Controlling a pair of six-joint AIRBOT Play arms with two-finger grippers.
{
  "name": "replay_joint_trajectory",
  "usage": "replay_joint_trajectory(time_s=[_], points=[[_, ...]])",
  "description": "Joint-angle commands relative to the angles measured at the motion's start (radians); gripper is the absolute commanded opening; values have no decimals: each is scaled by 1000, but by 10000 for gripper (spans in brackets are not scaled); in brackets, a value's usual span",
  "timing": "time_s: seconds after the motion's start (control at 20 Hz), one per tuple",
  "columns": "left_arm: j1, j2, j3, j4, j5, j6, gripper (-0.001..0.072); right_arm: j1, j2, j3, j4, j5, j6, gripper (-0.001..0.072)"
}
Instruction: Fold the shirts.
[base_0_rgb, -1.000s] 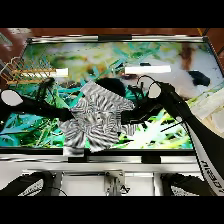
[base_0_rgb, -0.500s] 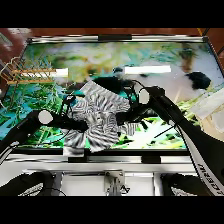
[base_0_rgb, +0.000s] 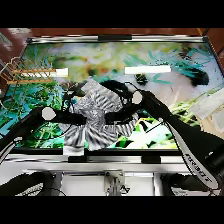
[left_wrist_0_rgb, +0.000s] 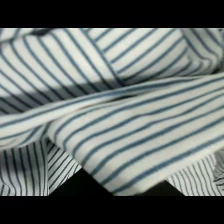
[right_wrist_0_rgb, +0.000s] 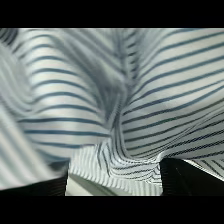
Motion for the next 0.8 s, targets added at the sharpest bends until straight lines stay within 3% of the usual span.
replay_joint_trajectory(time_s=[0.0,0.1,0.2,0.35,0.65,0.7,0.75], points=[[1,-1,51,9,-37,28,59,0,36,2,9,79,-69,665],[1,-1,79,9,-51,28,59,-4,95,2,-174,128,-1,665],[1,-1,110,9,-59,28,59,-15,160,2,-253,141,63,665],[1,-1,151,8,-64,28,59,27,196,2,-164,31,134,664],[1,-1,169,8,-112,28,59,135,37,2,-106,-224,235,661],[1,0,169,8,-115,28,59,140,10,2,-108,-248,277,590],[1,4,170,8,-115,28,59,140,-17,2,-108,-248,319,439]])
